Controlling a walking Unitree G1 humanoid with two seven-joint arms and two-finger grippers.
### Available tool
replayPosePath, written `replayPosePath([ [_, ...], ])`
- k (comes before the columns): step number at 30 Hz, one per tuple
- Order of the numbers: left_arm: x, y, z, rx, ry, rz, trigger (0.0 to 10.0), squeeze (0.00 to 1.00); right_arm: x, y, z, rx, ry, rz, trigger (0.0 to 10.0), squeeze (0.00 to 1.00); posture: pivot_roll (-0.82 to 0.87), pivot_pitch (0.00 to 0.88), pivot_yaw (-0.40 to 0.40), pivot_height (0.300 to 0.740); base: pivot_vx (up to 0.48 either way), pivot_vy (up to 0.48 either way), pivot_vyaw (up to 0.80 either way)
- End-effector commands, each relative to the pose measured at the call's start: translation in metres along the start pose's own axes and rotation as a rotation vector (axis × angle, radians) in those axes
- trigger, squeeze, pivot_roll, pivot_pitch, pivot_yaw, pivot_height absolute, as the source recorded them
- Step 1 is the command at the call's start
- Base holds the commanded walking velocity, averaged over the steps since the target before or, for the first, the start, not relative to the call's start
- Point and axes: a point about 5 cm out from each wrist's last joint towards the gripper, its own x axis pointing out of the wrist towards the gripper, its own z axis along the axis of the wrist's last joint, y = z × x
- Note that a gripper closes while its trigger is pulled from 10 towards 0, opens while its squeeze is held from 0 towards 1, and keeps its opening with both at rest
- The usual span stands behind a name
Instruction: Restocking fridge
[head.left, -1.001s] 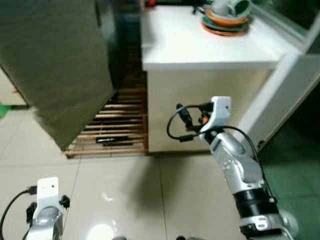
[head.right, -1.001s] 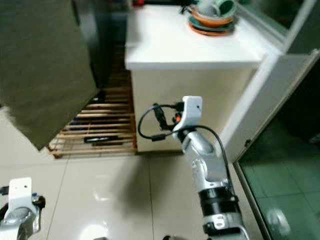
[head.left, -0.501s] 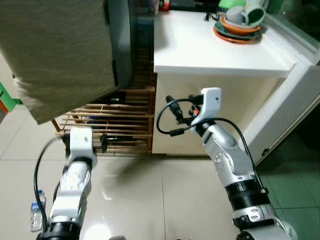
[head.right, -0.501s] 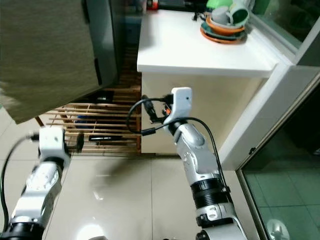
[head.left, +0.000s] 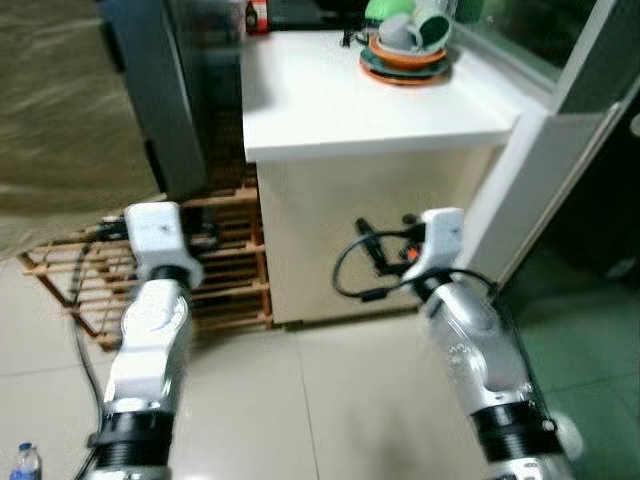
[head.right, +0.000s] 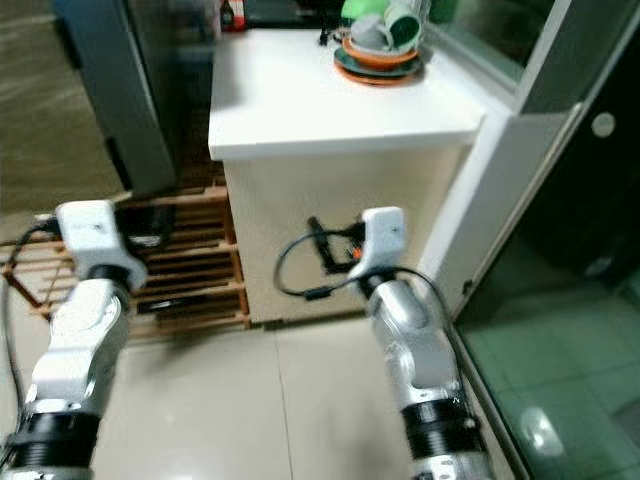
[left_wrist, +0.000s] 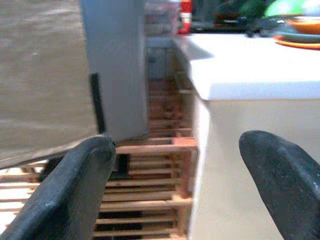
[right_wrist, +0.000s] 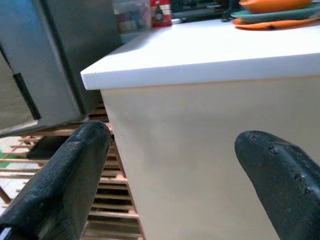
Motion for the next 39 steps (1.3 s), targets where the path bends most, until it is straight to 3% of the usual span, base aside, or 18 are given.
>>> replayPosePath([
  [1, 0.000, 0.009, 0.002, 0.009, 0.004, 0.032, 10.0, 0.00, 0.003, 0.011, 0.004, -0.012, -0.014, 0.042, 10.0, 0.00, -0.07, 0.000, -0.012, 0.740, 0.461, 0.000, 0.00],
  [7, 0.001, 0.010, 0.002, -0.001, 0.002, 0.051, 10.0, 0.00, 0.002, 0.008, 0.005, -0.014, -0.008, 0.037, 10.0, 0.00, -0.07, 0.000, -0.014, 0.740, 0.452, 0.000, 0.00],
  [11, 0.001, 0.006, 0.003, -0.023, -0.004, 0.008, 10.0, 0.00, 0.002, 0.006, 0.004, -0.004, -0.008, 0.027, 10.0, 0.00, -0.07, 0.000, -0.014, 0.740, 0.000, 0.000, 0.00],
  [20, 0.004, 0.009, 0.002, -0.047, 0.024, 0.018, 10.0, 0.00, 0.001, 0.010, -0.002, 0.018, 0.013, 0.044, 10.0, 0.00, -0.05, 0.000, -0.021, 0.740, 0.000, 0.462, 0.00],
  [25, 0.001, -0.002, 0.006, -0.049, 0.013, -0.012, 10.0, 0.00, 0.003, 0.014, -0.005, -0.015, 0.047, 0.109, 10.0, 0.00, -0.04, 0.000, -0.046, 0.740, 0.000, 0.480, 0.00],
  [30, -0.008, -0.025, -0.006, -0.128, 0.064, -0.023, 10.0, 0.00, 0.006, -0.010, 0.000, -0.031, 0.067, 0.075, 10.0, 0.00, -0.01, 0.000, -0.091, 0.740, 0.000, 0.480, 0.00],
  [32, -0.017, -0.035, -0.007, -0.118, 0.068, -0.078, 10.0, 0.00, 0.017, -0.015, 0.012, -0.014, 0.041, 0.064, 10.0, 0.00, 0.04, 0.000, -0.103, 0.740, 0.000, 0.000, 0.00],
  [35, -0.020, -0.027, -0.006, -0.099, 0.068, -0.043, 10.0, 0.00, 0.024, -0.018, 0.011, -0.041, 0.056, 0.074, 10.0, 0.00, 0.09, 0.000, -0.123, 0.740, 0.000, 0.000, 0.00],
  [39, -0.029, 0.004, 0.009, -0.015, -0.023, 0.050, 10.0, 0.00, 0.036, -0.031, 0.003, -0.080, 0.123, 0.051, 10.0, 0.00, 0.26, 0.000, -0.206, 0.740, 0.000, 0.000, 0.00],
])
